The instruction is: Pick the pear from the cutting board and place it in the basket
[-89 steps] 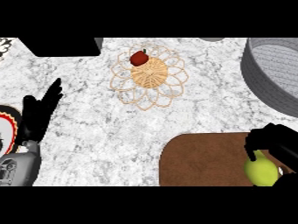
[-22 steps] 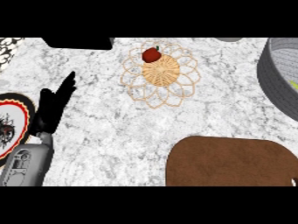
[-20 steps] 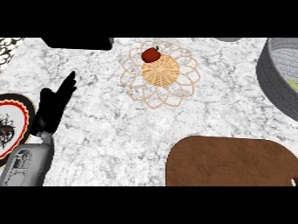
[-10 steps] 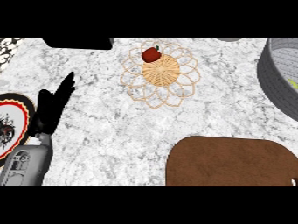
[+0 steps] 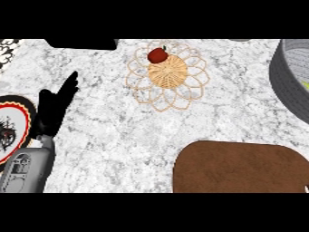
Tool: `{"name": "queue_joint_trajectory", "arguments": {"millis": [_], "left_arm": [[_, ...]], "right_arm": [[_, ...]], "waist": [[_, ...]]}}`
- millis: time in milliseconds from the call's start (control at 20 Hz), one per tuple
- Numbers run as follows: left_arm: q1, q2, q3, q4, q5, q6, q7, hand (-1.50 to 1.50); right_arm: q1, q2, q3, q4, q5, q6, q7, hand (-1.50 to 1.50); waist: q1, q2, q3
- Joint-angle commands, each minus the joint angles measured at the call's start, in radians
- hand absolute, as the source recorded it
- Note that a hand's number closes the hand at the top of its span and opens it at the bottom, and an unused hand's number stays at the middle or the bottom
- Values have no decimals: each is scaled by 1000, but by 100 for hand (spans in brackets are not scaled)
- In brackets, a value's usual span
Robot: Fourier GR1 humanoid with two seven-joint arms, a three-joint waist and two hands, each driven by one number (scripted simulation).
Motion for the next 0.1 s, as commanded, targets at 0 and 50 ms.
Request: {"name": "queue_joint_trajectory", "arguments": {"millis": [0,50], "left_arm": [[22,16,7,-18,11,-19,-15,0],[-10,-10,-7,-8,-10,15,3,0]], "right_arm": [[36,-60,-22,20,-19,38,9,-150],[41,-74,-26,21,-25,83,-1,-150]], "waist": [[18,5,3],[-4,5,4]]}}
